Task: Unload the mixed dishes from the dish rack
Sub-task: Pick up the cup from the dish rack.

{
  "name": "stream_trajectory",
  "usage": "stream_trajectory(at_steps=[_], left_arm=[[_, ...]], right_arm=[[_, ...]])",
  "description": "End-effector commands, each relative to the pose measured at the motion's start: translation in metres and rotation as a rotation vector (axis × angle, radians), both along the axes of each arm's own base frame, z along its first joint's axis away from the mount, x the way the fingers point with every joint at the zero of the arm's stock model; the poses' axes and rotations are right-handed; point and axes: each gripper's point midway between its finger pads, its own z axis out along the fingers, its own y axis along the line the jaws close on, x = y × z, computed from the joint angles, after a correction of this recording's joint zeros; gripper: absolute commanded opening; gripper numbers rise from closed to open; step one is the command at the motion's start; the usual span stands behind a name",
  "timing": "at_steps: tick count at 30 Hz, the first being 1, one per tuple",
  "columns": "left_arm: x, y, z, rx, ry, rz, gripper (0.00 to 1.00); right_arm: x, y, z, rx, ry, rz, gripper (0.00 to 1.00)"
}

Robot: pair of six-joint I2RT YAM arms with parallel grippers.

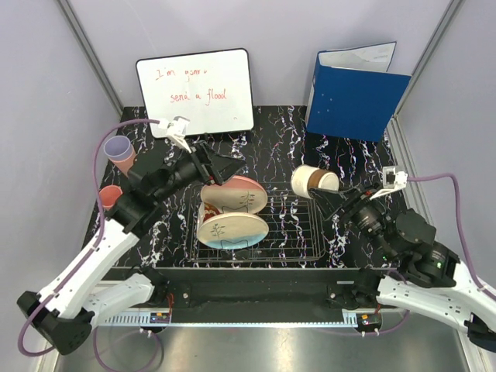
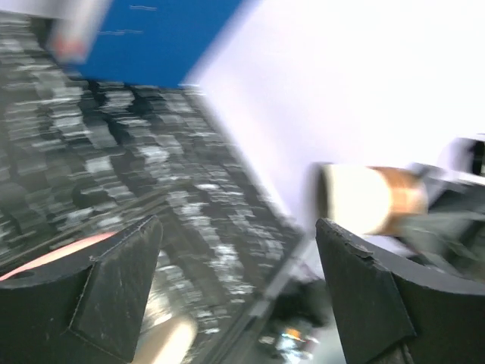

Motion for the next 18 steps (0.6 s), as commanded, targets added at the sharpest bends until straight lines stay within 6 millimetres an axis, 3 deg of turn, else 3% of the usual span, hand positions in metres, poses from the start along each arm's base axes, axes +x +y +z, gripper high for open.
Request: stream_trajectory(at_steps=[1, 3, 8, 18], left_arm=[[-0.043, -0.035, 0.057, -0.251, -0.162, -0.335, 0.88], [-0.046, -0.039, 0.066, -0.305, -0.177, -0.381, 0.89], [-0.046, -0.048, 0.063, -0.351, -0.143, -0.442, 0.89], [-0.058, -0.045, 0.064, -0.369, -0.165, -0.473, 0.89]], right_arm=[[-0.015, 0.008, 0.059, 0.263, -0.169, 0.102, 0.00], [-0.018, 0.015, 0.062, 0.297, -0.189, 0.135, 0.00], [-0.022, 0.036, 0.072, 0.339, -0.219, 0.213, 0.00], [-0.003, 0.085, 0.065, 0.301, -0.189, 0.281, 0.00]])
